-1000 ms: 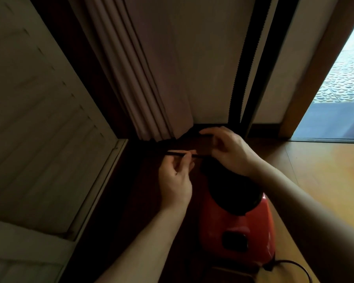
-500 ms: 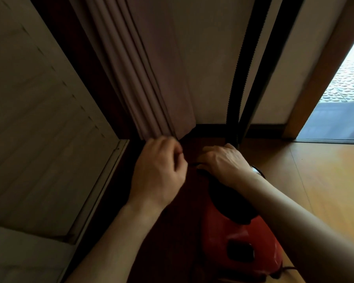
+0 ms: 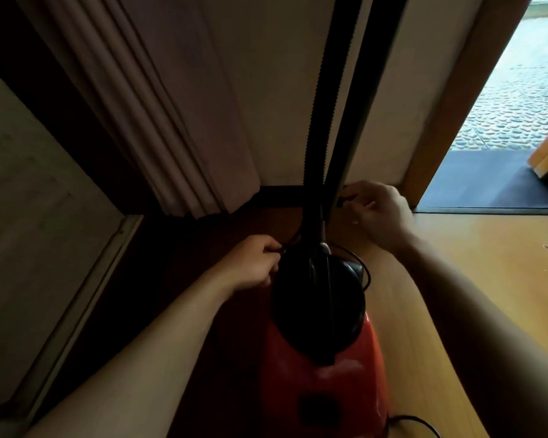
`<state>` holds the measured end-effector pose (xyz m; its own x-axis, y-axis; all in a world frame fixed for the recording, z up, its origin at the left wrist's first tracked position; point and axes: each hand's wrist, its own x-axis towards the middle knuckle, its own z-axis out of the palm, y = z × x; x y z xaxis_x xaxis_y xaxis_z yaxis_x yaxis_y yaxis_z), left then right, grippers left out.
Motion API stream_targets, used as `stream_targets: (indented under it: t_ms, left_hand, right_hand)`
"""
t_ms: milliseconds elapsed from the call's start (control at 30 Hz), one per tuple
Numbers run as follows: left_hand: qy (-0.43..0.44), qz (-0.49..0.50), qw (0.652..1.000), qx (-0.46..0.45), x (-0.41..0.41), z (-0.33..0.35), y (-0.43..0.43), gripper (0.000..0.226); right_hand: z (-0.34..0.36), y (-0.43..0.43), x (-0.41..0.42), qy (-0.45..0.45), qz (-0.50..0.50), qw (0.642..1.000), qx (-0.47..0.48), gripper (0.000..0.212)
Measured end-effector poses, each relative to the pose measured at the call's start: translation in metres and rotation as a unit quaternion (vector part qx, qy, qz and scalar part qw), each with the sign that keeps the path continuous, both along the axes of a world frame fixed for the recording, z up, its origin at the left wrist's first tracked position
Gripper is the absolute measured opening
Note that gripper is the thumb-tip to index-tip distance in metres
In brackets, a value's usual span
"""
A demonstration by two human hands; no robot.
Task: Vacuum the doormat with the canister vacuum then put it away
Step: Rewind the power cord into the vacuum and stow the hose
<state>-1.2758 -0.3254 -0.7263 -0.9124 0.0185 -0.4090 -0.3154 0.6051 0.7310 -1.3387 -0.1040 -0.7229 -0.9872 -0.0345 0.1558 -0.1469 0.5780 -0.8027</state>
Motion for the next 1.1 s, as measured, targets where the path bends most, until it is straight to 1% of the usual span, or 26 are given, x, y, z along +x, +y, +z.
stream_targets:
  t_ms: [33,100,200,300,367,467,533,600,700,767,867,1000,1100]
  left_hand:
    - [-0.008,0.005,1.0,-0.001,-0.005,-0.003,0.002,0.021]
    - [-0.007,0.019,1.0,0.004,-0.017,-0.01,0.008,0.02]
    - [-0.007,0.026,0.999,0.02,-0.037,-0.022,0.016,0.017]
    - [-0.012,-0.006,1.0,0.006,-0.053,-0.033,0.019,0.029]
    - [0.004,-0.011,1.0,0.002,-0.061,-0.038,0.02,0.03]
    - [0.014,0.008,1.0,-0.004,-0.069,-0.045,0.022,0.022]
    - [0.01,0.01,1.0,-0.023,-0.07,-0.05,0.02,0.025]
    - [0.022,0.008,0.999,-0.024,-0.072,-0.054,0.017,0.024]
    - [0.08,-0.004,0.997,-0.021,-0.072,-0.055,0.011,0.014]
    - [0.123,-0.021,0.991,-0.037,-0.071,-0.055,0.007,0.014]
    - [0.143,-0.037,0.987,-0.065,-0.068,-0.053,0.0,0.018]
    - [0.13,-0.054,0.983,-0.121,-0.06,-0.056,-0.015,0.021]
    - [0.11,-0.067,0.984,-0.12,-0.054,-0.06,-0.016,0.019]
  right_hand:
    - [-0.002,0.008,-0.005,-0.004,-0.029,1.0,-0.009,0.016]
    - [-0.006,0.017,-0.013,-0.016,-0.047,0.999,-0.012,0.013]
    - [-0.012,0.015,-0.019,-0.023,-0.034,0.999,0.014,0.015]
    - [-0.017,0.009,-0.024,-0.026,-0.03,0.999,0.012,0.015]
    - [-0.02,0.005,-0.028,-0.014,-0.025,0.999,0.013,0.015]
    - [-0.024,-0.001,-0.035,0.009,-0.042,0.999,0.016,0.037]
    - [-0.025,-0.002,-0.042,-0.009,-0.025,1.0,0.002,0.04]
    - [-0.027,-0.001,-0.046,-0.026,0.016,0.999,0.011,0.042]
    - [-0.029,-0.002,-0.049,-0.012,0.055,0.998,0.001,0.053]
    - [-0.032,-0.003,-0.052,0.0,0.047,0.999,-0.014,0.047]
    - [-0.036,-0.003,-0.055,0.026,0.029,0.999,-0.012,0.036]
    - [-0.037,0.0,-0.054,0.024,0.036,0.999,-0.004,0.04]
    - [-0.041,0.002,-0.053,0.012,0.034,0.999,0.012,0.043]
